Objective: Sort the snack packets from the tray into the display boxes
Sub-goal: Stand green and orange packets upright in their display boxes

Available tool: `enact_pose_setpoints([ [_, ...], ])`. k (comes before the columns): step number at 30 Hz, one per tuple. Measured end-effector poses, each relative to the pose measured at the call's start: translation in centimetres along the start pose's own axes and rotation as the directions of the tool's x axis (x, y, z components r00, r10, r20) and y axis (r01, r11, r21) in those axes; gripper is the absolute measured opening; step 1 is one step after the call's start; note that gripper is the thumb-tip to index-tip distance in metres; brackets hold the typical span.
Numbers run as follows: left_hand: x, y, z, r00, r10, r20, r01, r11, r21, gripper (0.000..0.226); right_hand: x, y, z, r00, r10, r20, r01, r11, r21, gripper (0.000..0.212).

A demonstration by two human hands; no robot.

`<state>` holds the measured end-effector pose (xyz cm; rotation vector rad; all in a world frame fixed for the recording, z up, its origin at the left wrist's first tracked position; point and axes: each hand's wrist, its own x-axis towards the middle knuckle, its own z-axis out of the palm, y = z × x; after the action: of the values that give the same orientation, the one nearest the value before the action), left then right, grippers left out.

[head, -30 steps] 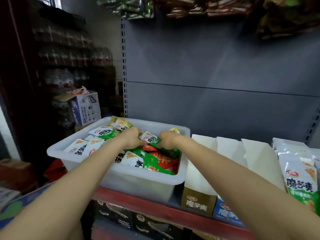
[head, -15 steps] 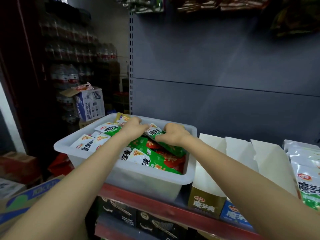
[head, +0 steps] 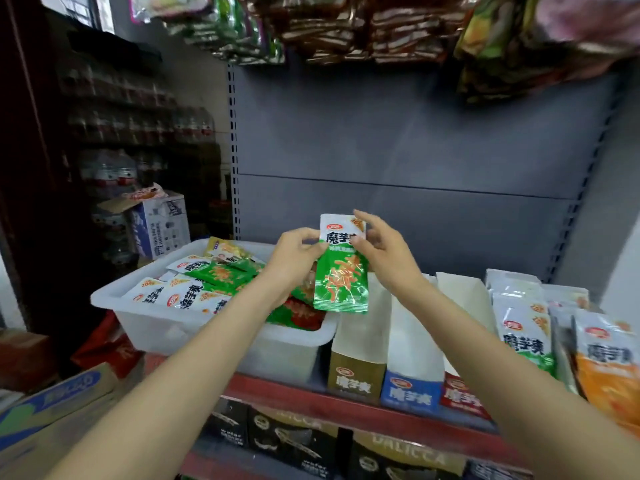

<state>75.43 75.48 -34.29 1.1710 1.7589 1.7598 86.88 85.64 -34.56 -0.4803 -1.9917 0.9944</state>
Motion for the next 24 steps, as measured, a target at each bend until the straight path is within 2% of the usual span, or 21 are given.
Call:
enact_pose_setpoints([
  [10,-3.3,2.4,15.2,0.95,0.148,0.274,-0.143,0.989,-0.038,0.013,-7.3,2.2,-16.1,0.969,0.051,-0.241,-0.084,0.988,-0.128,0.058],
  [13,-3.5,2.6,18.6,0.941,0.161,0.297,-0.174,0.985,0.017,0.018,-8.5,2.8,-19.4,0.954,0.03,-0.297,-0.09,0.977,-0.191,0.057],
  [15,-3.4,2.5,20.1,0.935,0.18,0.306,-0.223,0.968,0.114,0.023,-8.9,3.2,-20.9,0.946,0.019,-0.325,-0.103,0.965,-0.243,0.055],
  [21,-2.8,1.1,21.6,0.947,0.131,0.293,-0.234,0.907,0.35,0.035,-9.7,3.9,-21.6,0.968,-0.037,-0.248,-0.083,0.885,-0.459,0.051],
  [24,-3.0,0.4,22.0,0.931,0.028,0.364,-0.173,0.912,0.373,0.044,-9.5,4.0,-21.1,0.97,-0.082,-0.227,-0.052,0.846,-0.531,0.049],
])
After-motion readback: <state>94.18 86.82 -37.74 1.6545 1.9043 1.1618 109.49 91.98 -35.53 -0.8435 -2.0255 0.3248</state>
